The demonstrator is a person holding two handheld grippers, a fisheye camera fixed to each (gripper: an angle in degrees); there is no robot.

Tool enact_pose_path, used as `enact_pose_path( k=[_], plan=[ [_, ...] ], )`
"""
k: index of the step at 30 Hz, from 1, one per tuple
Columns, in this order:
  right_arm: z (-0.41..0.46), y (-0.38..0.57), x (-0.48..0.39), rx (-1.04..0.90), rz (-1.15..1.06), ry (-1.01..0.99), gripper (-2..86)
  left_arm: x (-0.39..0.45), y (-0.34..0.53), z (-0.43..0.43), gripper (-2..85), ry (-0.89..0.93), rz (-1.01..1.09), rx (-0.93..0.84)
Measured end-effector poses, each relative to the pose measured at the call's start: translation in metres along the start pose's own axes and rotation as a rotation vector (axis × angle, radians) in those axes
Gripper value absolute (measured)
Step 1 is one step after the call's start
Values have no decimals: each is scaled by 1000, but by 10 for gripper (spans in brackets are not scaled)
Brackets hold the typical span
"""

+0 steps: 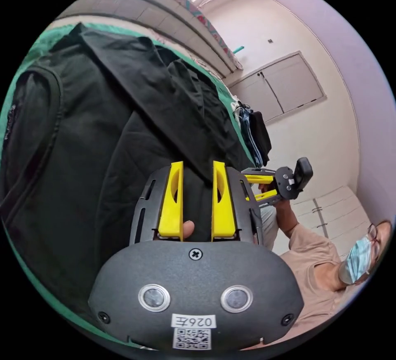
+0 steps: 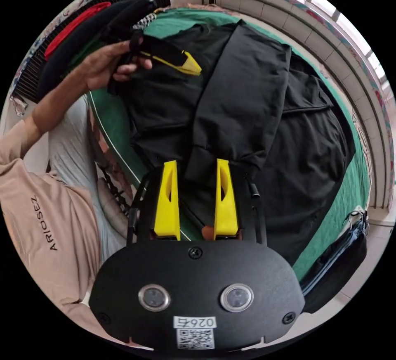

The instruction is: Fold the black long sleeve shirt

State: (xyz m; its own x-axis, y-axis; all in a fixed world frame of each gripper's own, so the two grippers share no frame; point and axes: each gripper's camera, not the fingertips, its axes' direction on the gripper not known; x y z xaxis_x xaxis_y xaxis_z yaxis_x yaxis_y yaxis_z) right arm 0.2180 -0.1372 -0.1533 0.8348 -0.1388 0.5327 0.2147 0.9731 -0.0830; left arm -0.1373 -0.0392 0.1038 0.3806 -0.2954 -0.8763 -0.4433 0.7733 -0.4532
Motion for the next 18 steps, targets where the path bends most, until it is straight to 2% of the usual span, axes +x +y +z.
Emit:
enact_pose_path(
  k=[4,8,13,15,18],
  plan=[
    [-9,-3,-9,-45,-39,97,25,3,-28,-1,19,-80,-13,-110],
    [-47,7,-26,21,-113,103,14,27,-42,-40,-7,-150,36,-51],
    [-47,27,-19,-88,-134,63,43,35,-53,-83,-8,-219,27,30],
    [-60,45,-5,-56,-92,17,55,40,-55,-95,-7,-195,27,61],
    [-99,99,33,117,41,-59,61,66,-61,-113,-7,-139,79,131]
  ],
)
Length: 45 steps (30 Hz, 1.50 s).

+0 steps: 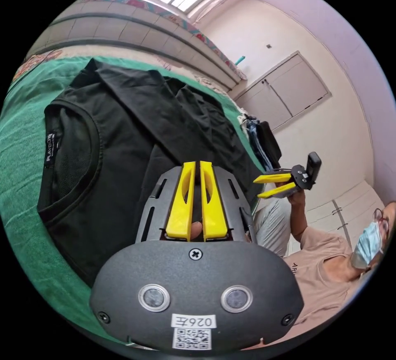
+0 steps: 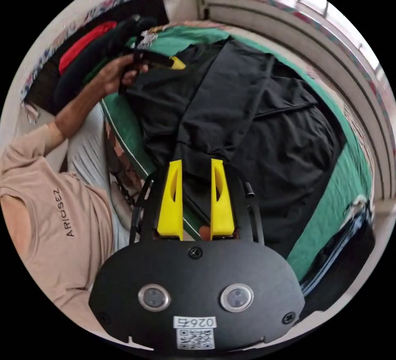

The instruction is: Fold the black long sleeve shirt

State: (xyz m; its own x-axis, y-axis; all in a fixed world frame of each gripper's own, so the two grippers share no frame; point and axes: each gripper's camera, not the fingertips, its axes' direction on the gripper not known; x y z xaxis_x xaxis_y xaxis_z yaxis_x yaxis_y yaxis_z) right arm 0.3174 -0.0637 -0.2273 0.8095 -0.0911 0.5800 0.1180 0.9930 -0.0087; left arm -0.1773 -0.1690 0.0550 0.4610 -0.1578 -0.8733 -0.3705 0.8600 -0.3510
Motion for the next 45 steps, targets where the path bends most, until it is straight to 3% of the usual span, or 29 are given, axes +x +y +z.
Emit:
enact_pose_path(
  k=[2,5,8,12,17,27,33,37,45],
  plan=[
    [-40,57,40,173,174,20,56,36,-14,-7,-9,73,79,58],
    [-75,145,86,338,396,106,42,102,-37,11,-9,46,236,39],
    [-88,221,116,379,540,144,38,170,-63,57,-6,19,342,9],
    [-80,289,143,341,645,58,93,238,-115,132,4,122,391,-82],
    [-49,360,169,327,756,-129,134,321,-215,256,111,47,391,-248],
    [-15,366,193,250,741,-223,166,387,-353,405,159,-321,322,-430],
    [-9,343,196,151,678,-115,131,377,-386,500,201,-505,270,-603],
    [-4,332,197,132,655,-71,109,381,-381,530,165,-657,318,-628],
    [2,306,193,168,591,-142,7,364,-361,539,41,-717,425,-611]
  ],
)
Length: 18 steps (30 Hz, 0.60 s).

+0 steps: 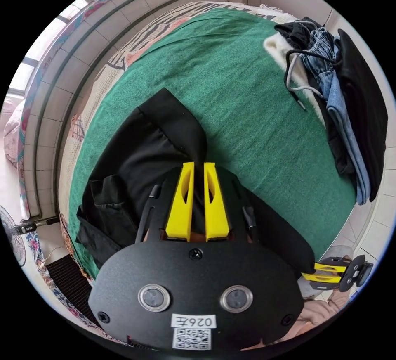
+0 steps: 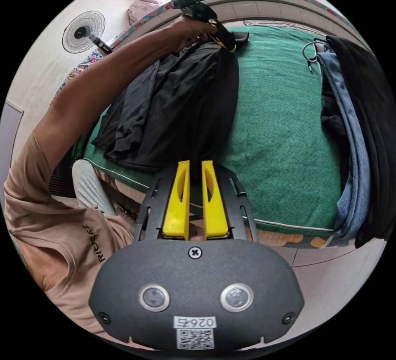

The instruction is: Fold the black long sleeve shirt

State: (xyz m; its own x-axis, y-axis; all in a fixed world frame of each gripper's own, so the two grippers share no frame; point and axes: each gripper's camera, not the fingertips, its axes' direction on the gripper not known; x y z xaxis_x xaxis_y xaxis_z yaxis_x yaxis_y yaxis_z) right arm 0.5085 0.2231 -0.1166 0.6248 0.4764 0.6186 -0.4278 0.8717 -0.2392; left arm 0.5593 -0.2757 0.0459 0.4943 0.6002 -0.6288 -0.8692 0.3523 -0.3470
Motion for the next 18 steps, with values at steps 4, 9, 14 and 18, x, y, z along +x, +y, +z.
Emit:
enact_pose_path(
  k=[4,9,14,18],
  plan=[
    [-14,-13,-21,100,-52,-39,2,-56,33,13,21,238,-41,80],
    [-34,-40,-75,285,-167,-129,2,-169,127,18,14,609,-120,318],
    [-15,-99,-188,372,-411,-230,2,-311,292,49,11,746,-226,484],
    [41,-147,-285,288,-589,-275,3,-386,408,96,11,730,-295,515]
  ],
)
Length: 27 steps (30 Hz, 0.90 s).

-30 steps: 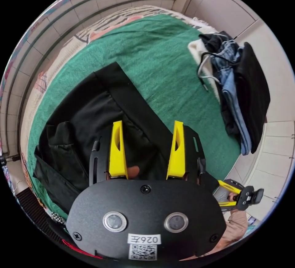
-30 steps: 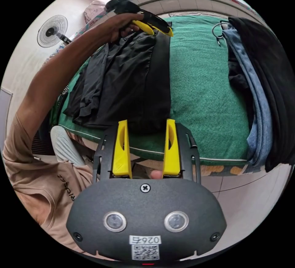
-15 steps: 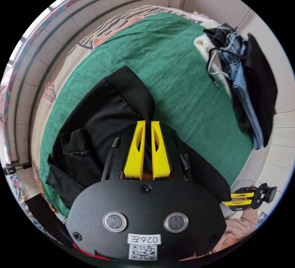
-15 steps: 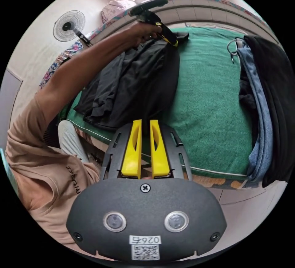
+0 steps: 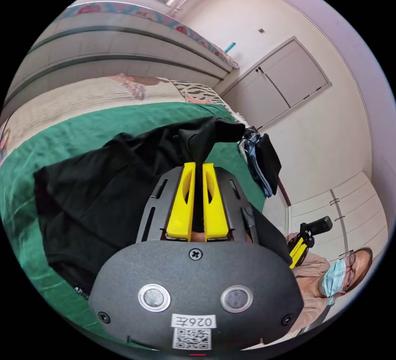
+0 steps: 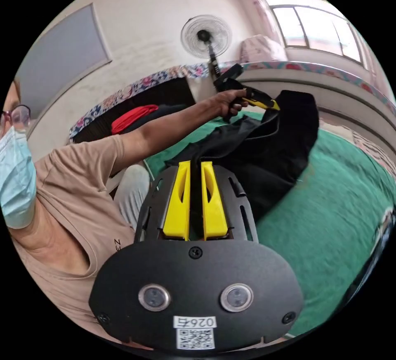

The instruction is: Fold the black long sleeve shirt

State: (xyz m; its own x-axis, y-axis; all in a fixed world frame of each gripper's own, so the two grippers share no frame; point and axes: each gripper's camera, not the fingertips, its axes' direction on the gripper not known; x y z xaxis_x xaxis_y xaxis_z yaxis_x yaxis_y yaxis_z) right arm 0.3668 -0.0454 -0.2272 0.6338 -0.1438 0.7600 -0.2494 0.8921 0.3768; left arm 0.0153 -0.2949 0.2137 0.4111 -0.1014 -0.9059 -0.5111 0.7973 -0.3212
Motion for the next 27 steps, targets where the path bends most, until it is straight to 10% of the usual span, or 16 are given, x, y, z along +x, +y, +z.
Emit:
enact_pose_path(
  k=[19,27],
  plan=[
    [382,-135,-65,-480,-100,-374,95,-323,292,-80,110,66,-284,146],
    [355,-147,-43,-566,-197,-287,55,-259,382,-124,39,91,-171,360]
  ],
)
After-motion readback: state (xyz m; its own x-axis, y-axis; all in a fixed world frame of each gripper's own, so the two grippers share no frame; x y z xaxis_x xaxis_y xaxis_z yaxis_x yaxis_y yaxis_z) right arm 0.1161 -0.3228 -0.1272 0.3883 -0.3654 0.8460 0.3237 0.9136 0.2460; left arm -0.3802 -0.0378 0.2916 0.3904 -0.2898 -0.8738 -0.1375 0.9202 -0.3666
